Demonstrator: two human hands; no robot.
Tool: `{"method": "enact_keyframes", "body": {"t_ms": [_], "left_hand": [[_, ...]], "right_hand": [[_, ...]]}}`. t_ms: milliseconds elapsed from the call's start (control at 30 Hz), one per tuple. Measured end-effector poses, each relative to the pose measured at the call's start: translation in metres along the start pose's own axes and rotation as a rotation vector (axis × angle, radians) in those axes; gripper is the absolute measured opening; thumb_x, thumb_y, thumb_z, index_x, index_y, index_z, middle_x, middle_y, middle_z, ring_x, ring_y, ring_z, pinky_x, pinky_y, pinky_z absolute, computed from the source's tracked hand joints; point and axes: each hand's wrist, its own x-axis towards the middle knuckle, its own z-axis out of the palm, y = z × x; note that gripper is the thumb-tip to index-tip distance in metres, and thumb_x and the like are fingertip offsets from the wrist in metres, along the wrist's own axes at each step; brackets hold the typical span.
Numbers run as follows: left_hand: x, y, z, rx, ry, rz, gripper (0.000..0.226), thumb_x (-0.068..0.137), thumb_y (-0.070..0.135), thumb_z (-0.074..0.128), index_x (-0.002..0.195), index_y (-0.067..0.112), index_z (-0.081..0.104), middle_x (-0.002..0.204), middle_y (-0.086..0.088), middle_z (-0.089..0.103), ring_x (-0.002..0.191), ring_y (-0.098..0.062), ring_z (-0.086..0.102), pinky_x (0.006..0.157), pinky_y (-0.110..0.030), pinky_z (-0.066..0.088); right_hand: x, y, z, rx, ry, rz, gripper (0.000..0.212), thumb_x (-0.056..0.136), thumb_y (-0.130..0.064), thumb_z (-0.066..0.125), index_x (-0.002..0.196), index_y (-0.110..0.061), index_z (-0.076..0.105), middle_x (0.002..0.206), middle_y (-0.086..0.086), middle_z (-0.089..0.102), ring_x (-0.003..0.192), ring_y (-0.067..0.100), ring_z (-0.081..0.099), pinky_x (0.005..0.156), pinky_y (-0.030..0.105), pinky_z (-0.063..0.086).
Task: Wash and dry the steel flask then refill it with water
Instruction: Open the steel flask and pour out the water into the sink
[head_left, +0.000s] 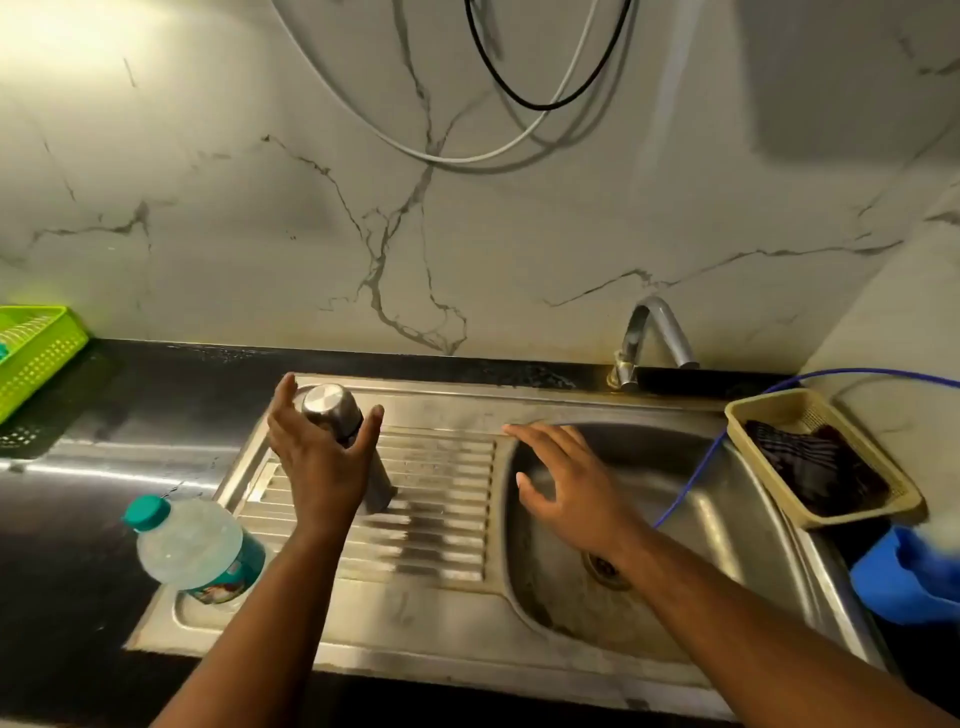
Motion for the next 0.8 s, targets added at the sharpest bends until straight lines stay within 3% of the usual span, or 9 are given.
{"method": "enact_keyframes", "body": {"t_ms": [167,333,500,667,800], "left_hand": [[0.003,-0.023,0.004,-0.088,-0.144,-0.260,0.106,0.074,0.030,0.088,0.154,0.023,0.018,0.156,-0.013,0.039,0.142,-0.036,0.041,0.115,-0.054,0.038],[-0.002,-0.042,0.010,-0.091,-0.181,-0.392,0.071,0.083,0.025,0.082,0.139,0.015,0.040,0.140,-0.015,0.057,0.130,-0.038,0.053,0.108,-0.055,0.044],[-0.008,-0.048,0.017,-0.116,-0.167,-0.325,0.061,0.078,0.033,0.085,0.127,0.021,0.050,0.128,-0.012,0.063,0.120,-0.036,0.060,0.100,-0.052,0.049],[-0.031,-0.015,0.041,-0.185,-0.264,-0.162,0.059,0.074,0.028,0.089,0.122,0.020,0.055,0.113,-0.004,0.064,0.102,-0.026,0.059,0.089,-0.042,0.049],[-0.063,0.022,0.076,-0.212,-0.385,-0.090,0.065,0.070,0.025,0.092,0.124,0.016,0.058,0.111,-0.002,0.065,0.100,-0.022,0.060,0.082,-0.035,0.048]], "right_hand": [[0.002,-0.009,0.003,0.027,-0.051,0.034,0.064,0.097,-0.035,0.063,0.152,-0.045,0.031,0.147,-0.013,0.041,0.132,0.001,0.037,0.109,0.027,0.040],[-0.003,-0.015,0.003,0.005,-0.035,0.069,0.061,0.096,-0.035,0.063,0.150,-0.045,0.035,0.134,-0.017,0.049,0.121,-0.001,0.042,0.099,0.025,0.044],[-0.021,-0.009,-0.006,0.032,0.025,0.135,0.056,0.096,-0.033,0.063,0.148,-0.039,0.043,0.125,-0.019,0.054,0.117,-0.001,0.047,0.094,0.028,0.051],[-0.030,0.015,-0.029,0.073,0.119,0.218,0.055,0.096,-0.028,0.066,0.146,-0.038,0.046,0.121,-0.015,0.056,0.110,0.000,0.051,0.094,0.022,0.049],[-0.030,0.046,-0.050,0.137,0.166,0.201,0.054,0.095,-0.023,0.068,0.145,-0.032,0.050,0.118,-0.012,0.062,0.106,0.005,0.057,0.091,0.021,0.053]]}}
